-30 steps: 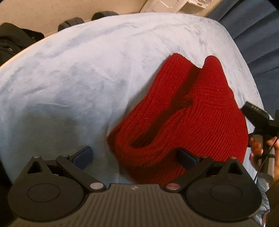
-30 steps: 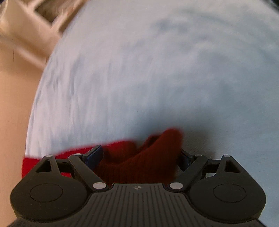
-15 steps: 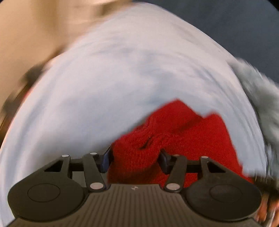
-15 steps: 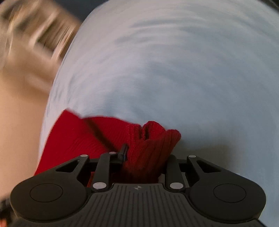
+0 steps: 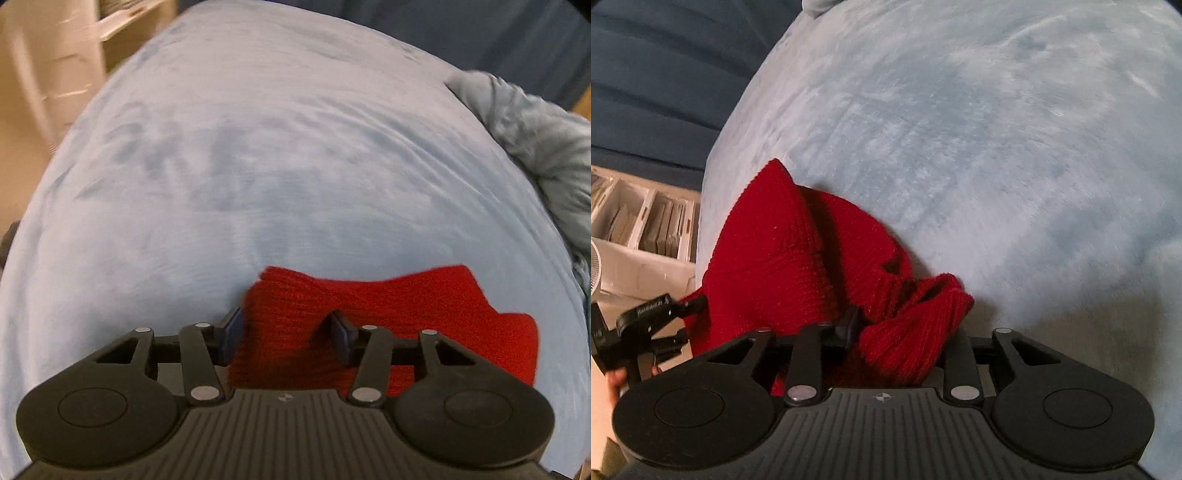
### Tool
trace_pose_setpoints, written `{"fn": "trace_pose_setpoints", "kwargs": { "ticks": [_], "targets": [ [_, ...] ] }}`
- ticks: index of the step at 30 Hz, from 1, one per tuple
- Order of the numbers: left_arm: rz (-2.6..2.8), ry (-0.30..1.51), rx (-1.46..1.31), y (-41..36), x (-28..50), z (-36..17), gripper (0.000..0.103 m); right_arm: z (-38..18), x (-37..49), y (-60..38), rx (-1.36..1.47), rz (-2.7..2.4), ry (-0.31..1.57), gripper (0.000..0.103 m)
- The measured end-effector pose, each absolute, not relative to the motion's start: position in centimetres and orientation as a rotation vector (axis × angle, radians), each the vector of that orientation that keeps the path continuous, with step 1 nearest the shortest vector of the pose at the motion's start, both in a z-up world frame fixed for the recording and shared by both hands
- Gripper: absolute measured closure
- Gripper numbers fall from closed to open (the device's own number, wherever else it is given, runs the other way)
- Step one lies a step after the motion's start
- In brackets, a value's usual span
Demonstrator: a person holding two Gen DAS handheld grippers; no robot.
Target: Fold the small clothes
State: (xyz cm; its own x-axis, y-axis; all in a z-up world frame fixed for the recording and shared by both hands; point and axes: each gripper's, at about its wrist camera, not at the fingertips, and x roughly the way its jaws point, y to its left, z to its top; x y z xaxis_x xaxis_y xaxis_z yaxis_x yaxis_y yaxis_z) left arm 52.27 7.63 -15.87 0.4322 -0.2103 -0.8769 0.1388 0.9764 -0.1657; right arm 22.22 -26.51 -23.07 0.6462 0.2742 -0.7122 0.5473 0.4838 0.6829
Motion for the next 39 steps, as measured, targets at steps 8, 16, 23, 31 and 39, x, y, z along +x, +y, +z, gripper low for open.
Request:
{"fn": "trace_pose_setpoints", "kwargs": {
  "ticks": [8, 16, 23, 31, 39],
  "targets": [
    [-0.075, 1.017, -0.007, 9.0, 49.6, -15.0, 0.002, -22.0, 23.2, -26.5, 1.03, -0.291, 0.93, 0.05],
    [-0.186, 1.0, -0.025, 9.9, 36.8, -14.1, 0.0, -15.0, 21.0, -24.9, 0.699, -0.125, 0.789, 0.028],
    [-0.103, 1.07, -0.032, 9.9, 32.3, -18.0, 0.0, -18.9, 21.8, -21.7, 0.44, -0.065, 0.9, 0.021],
    [-0.082, 0.933, -0.051, 9.0, 24.3, -10.5, 0.0, -12.7, 16.4, -21.1, 0.425, -0.063, 0.803, 0.018],
    [-0.108, 0.819, -0.036, 5.7, 14.8, -5.3, 0.0, -6.9, 7.1, -16.7, 0.199, -0.077, 0.671, 0.01]
  ]
}}
